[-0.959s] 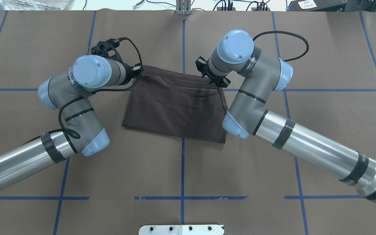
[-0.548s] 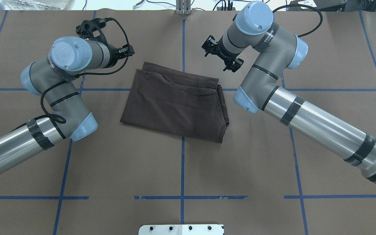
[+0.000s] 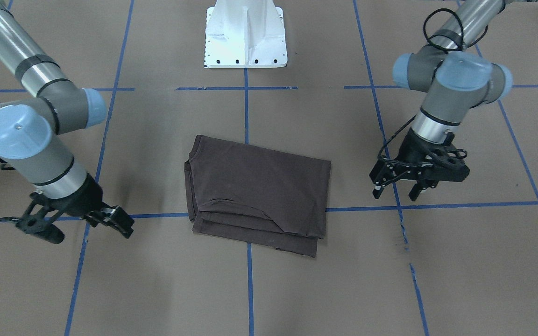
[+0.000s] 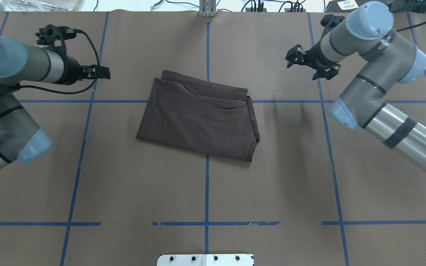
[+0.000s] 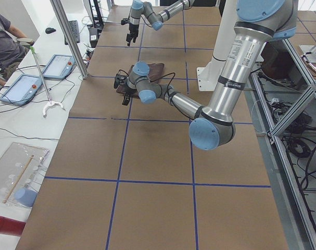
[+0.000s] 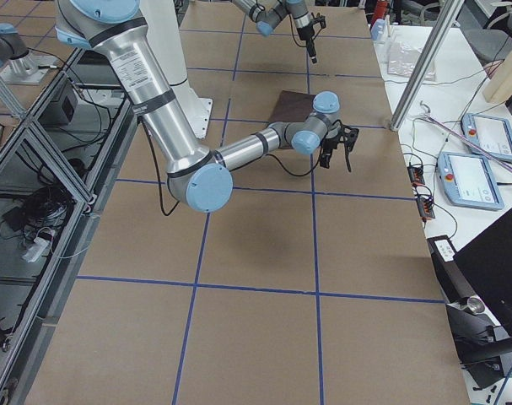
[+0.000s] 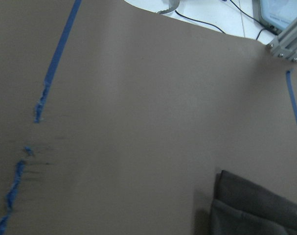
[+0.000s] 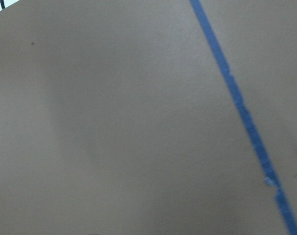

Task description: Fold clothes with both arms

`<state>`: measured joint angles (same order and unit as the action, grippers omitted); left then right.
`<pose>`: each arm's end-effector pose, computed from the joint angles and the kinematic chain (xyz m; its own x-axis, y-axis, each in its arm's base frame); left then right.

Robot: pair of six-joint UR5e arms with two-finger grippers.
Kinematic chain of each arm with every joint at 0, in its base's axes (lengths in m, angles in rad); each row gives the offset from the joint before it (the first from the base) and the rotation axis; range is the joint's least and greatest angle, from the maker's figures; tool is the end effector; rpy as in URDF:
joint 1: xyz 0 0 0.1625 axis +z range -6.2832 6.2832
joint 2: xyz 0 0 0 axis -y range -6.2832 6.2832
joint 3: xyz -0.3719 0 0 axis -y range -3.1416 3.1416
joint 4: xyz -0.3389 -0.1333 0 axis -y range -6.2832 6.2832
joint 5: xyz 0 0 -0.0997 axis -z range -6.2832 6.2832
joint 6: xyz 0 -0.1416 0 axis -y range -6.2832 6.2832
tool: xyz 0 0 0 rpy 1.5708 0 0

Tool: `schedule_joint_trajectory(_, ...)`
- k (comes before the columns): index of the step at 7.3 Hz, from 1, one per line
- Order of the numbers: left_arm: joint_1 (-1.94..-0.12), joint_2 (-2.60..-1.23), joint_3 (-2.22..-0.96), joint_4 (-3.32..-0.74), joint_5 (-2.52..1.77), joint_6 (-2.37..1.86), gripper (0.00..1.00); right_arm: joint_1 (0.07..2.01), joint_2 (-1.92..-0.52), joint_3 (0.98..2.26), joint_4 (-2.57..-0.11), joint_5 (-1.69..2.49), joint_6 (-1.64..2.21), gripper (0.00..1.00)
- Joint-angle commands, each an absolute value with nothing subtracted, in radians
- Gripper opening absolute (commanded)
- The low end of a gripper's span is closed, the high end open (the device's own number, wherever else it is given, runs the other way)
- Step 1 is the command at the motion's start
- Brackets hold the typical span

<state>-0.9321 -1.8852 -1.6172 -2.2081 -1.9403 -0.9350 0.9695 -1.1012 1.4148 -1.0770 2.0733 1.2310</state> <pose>0.2900 -0.5284 0.3843 0.5971 0.1248 -0.7924 0.2650 0.9017 0.3416 -0.3136 -0.5722 0.4034 0.5440 0.2766 0.7922 -0.3654 0.9280 -0.0731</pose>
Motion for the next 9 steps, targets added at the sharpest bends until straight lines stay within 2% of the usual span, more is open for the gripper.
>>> schedule_joint_trajectory(1,-1.202,-1.772,-1.579,-2.192,-2.193,-0.478,1.0,1.169,-1.228,1.431,-1.153,2.196,0.781,1.0)
schedule_joint_trajectory(3,-1.326,-1.738,-1.543,-2.084,-2.305,-0.285,1.0,1.285,-1.291,1.442,-1.278,2.273,0.461,1.0)
schedule_joint_trajectory(5,-1.394,-1.75,-1.468,-2.004,-2.312,-0.235,1.0,1.292,-1.293,1.456,-1.326,2.296,0.454,1.0)
schedule_joint_trajectory(6,-1.394,-1.753,-1.482,-1.971,-2.363,-0.236,1.0,1.314,-1.292,1.482,-1.413,2.336,0.45,1.0)
schedule_joint_trajectory(9,-1.404,-1.75,-1.474,-1.948,-2.361,-0.247,1.0,1.324,-1.316,1.523,-1.43,2.333,0.448,1.0)
